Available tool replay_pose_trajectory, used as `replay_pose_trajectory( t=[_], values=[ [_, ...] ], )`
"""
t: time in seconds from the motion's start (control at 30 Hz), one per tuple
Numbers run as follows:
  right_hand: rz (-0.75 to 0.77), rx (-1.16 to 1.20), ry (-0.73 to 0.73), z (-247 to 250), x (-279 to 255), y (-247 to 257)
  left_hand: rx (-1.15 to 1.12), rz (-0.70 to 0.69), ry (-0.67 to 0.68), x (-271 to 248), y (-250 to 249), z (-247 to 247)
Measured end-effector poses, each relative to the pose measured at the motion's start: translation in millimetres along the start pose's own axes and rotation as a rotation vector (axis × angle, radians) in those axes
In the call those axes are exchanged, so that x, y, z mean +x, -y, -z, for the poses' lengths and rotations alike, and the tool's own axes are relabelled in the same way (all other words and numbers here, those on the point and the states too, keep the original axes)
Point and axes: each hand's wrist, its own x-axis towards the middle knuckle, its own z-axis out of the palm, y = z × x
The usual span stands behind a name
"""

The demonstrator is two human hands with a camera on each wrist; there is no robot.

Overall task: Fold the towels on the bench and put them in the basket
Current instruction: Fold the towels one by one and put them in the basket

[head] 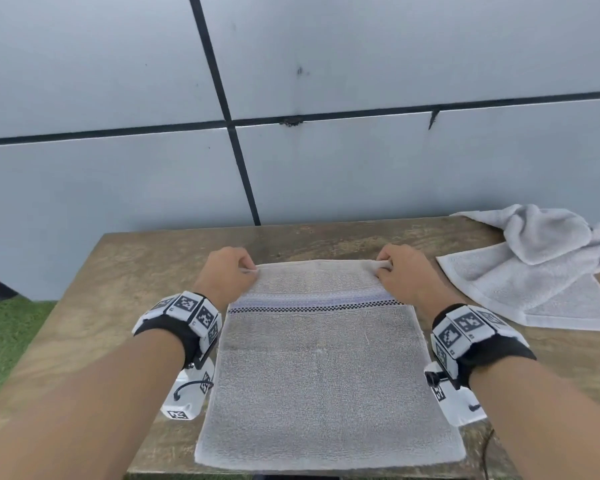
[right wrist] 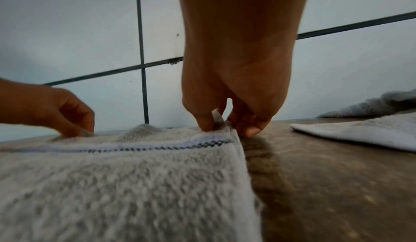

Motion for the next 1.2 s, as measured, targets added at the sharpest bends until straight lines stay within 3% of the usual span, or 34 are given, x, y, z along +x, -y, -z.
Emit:
replay_pose_trajectory(
  t=[0.27,0.4,0.53,0.87,1.2],
  values=[
    [-0.070,0.102,0.086,16.3,-19.7,6.6,-0.019,0.025,0.134,-12.2,-3.7,6.0],
    [-0.067,0.190,-0.041,31.3,-32.1,8.2,-0.020,0.018,0.166,-26.2,-9.8,24.7],
    [0.010,0.248,-0.193,53.1,-46.5,12.4,-0.057,-0.083,0.179,-38.9,-11.8,54.3],
    [0.072,0.386,-0.311,91.8,-100.6,32.6,-0.190,-0.147,0.090,-84.3,-8.2,109.9],
    [0.081,0.375,-0.317,116.4,-126.8,46.2,-0.248,-0.145,-0.016,-111.5,-18.7,137.8]
  ],
)
